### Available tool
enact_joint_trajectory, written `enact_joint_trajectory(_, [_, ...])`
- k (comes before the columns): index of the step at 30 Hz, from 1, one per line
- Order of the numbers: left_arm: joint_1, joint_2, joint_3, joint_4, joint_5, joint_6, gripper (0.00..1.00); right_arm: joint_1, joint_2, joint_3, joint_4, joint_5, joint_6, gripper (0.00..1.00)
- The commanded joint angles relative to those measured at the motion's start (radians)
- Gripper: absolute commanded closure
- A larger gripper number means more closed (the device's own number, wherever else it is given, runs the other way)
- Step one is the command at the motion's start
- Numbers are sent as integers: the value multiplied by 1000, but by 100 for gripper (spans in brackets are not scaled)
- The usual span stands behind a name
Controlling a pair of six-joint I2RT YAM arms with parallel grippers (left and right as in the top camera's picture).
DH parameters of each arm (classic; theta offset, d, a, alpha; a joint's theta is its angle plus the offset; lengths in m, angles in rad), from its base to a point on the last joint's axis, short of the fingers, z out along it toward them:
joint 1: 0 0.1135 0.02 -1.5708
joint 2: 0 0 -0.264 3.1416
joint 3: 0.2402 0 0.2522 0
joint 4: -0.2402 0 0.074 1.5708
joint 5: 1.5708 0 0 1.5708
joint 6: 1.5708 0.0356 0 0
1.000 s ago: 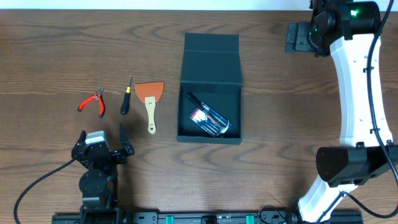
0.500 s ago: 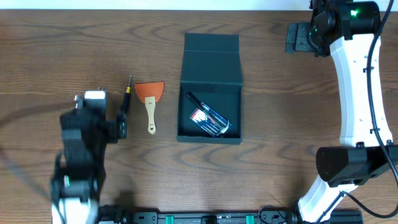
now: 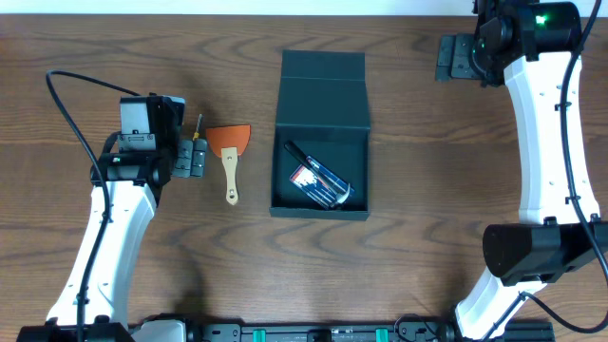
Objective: Pack container
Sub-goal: 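Reach the left gripper to the black-and-yellow screwdriver and grasp it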
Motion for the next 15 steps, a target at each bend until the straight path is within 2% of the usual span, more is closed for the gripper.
enact_joint_trajectory(1, [3,-10,17,3,114,-16,2,-3,-6,14,-1,0,18,1])
enact_joint_trajectory(7, [4,7,17,22,130,-51,2,-3,-6,14,-1,0,18,1])
enact_joint_trajectory(9, [5,32,17,15,98,-74,10,-3,-6,14,-1,0,18,1])
enact_joint_trajectory(15, [5,145,17,0,42,-114,10,-3,-6,14,-1,0,18,1])
